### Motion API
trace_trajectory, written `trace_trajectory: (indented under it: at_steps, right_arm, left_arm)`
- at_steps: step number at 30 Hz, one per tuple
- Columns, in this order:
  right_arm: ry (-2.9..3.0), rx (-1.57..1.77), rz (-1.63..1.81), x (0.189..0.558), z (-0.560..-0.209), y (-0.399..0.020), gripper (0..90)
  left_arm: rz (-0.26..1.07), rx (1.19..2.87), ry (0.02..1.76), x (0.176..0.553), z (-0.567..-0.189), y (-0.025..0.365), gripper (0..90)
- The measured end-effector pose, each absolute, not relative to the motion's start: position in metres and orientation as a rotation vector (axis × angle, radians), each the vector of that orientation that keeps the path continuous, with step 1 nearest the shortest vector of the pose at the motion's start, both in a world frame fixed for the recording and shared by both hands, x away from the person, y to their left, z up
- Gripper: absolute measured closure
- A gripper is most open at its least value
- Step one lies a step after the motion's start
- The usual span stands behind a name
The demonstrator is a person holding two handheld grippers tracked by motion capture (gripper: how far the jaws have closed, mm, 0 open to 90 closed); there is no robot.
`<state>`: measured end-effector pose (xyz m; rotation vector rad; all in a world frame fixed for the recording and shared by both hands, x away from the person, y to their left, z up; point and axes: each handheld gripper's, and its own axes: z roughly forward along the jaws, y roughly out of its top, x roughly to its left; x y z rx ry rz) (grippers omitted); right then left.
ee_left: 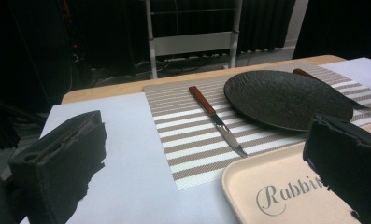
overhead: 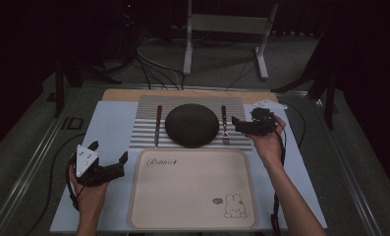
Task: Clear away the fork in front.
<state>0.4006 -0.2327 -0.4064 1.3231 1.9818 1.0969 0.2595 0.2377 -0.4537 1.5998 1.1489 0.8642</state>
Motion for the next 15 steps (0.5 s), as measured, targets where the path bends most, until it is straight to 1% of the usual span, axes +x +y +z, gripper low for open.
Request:
trace_trajectory:
  at_steps: [15]
  right_arm:
    - [1.956,1.353,1.060,0.424,-0.404,-0.227,11.0]
  left_arm:
    - [0.867,1.599,1.147,0.259,-0.454,0.238,0.0]
